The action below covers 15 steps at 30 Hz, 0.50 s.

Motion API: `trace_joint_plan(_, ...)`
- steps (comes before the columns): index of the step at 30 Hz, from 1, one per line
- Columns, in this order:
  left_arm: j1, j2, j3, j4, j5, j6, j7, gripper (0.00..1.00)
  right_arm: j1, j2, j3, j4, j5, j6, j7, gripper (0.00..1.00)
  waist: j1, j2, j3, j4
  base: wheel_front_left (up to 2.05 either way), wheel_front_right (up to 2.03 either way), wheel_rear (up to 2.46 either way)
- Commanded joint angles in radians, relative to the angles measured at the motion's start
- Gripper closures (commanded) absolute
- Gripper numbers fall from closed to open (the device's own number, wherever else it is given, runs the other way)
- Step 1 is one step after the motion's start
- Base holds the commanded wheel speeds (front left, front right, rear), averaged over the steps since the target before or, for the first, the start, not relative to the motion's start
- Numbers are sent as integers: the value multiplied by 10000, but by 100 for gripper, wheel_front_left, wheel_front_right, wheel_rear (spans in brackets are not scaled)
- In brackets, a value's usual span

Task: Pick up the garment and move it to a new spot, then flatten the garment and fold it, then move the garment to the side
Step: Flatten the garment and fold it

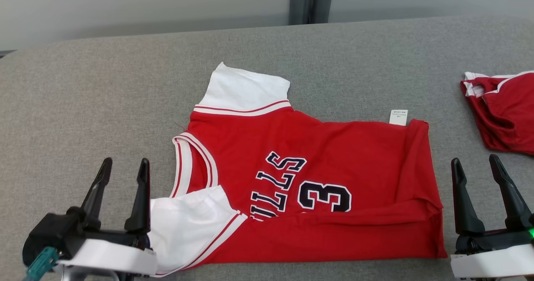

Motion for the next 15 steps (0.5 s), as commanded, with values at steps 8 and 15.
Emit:
trace_joint_plan(8, -2171, 106, -498, 792, 179, -703, 460, 0, -337, 120, -137, -207, 68, 0, -12, 0, 0, 0, 783, 57, 0, 0, 0)
trace_joint_plan(15, -5429, -156, -1261, 2686, 138, -1854, 1409, 0, -952, 199, -173, -401, 20, 0, -89, 0, 0, 0, 1762, -29, 0, 0, 0)
